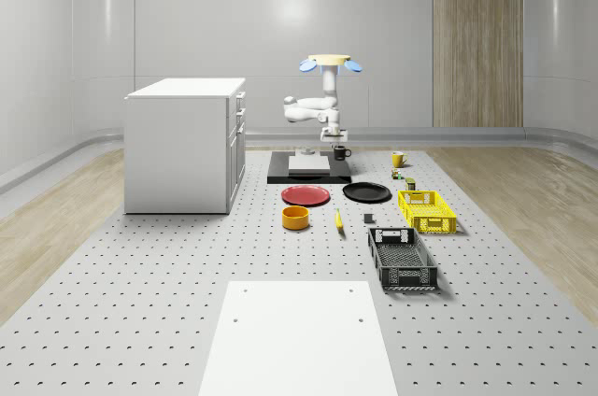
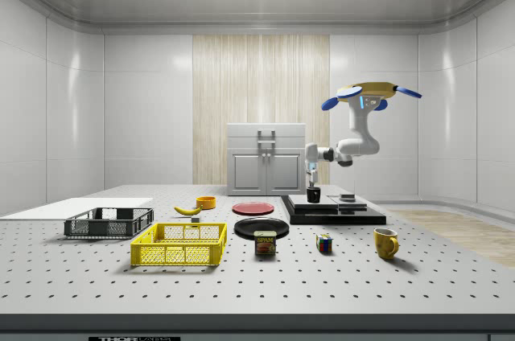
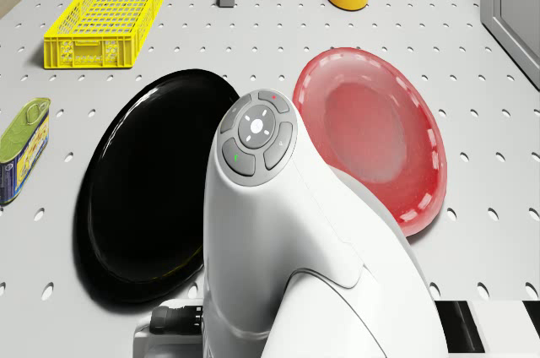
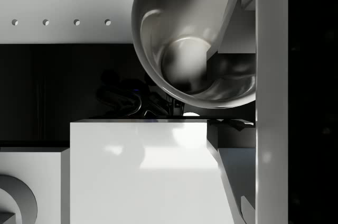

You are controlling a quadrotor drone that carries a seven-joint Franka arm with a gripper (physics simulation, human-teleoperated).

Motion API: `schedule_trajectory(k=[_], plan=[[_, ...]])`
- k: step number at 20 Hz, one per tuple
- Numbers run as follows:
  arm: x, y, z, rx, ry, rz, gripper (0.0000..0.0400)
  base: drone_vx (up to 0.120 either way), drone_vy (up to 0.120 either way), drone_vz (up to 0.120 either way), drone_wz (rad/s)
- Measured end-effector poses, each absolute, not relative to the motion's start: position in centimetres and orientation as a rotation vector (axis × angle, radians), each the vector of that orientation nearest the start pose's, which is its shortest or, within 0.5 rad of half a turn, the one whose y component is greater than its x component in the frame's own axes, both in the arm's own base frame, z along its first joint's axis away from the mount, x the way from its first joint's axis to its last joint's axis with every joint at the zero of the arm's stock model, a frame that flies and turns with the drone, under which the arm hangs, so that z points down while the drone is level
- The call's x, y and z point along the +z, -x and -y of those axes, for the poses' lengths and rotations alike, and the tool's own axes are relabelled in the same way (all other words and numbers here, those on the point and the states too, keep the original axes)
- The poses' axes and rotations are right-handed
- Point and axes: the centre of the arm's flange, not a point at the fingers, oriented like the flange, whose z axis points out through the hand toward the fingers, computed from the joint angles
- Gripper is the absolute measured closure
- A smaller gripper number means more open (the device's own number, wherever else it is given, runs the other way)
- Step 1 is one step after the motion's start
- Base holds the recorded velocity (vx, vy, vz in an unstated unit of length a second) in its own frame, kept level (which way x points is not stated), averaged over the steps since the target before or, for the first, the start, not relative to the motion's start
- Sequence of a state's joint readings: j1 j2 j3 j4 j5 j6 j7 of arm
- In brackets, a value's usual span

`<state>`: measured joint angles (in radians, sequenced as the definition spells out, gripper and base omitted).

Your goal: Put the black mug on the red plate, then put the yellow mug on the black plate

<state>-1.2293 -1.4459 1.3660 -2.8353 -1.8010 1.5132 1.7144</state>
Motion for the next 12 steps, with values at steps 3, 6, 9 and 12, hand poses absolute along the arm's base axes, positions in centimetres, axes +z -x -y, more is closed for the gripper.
schedule_trajectory(k=[3,6,9,12], plan=[[49.27,-31.88,1.00,0.785,-0.001,0.002,0.0290,0.120,-0.120,0.000,0.000],[49.27,-31.88,1.00,0.785,-0.001,0.002,0.0290,0.120,-0.120,0.000,0.000],[49.27,-31.88,1.00,0.785,-0.001,0.002,0.0290,0.120,-0.120,0.000,0.000],[49.27,-31.88,1.00,0.785,-0.001,0.002,0.0290,0.120,-0.120,0.000,0.000]])
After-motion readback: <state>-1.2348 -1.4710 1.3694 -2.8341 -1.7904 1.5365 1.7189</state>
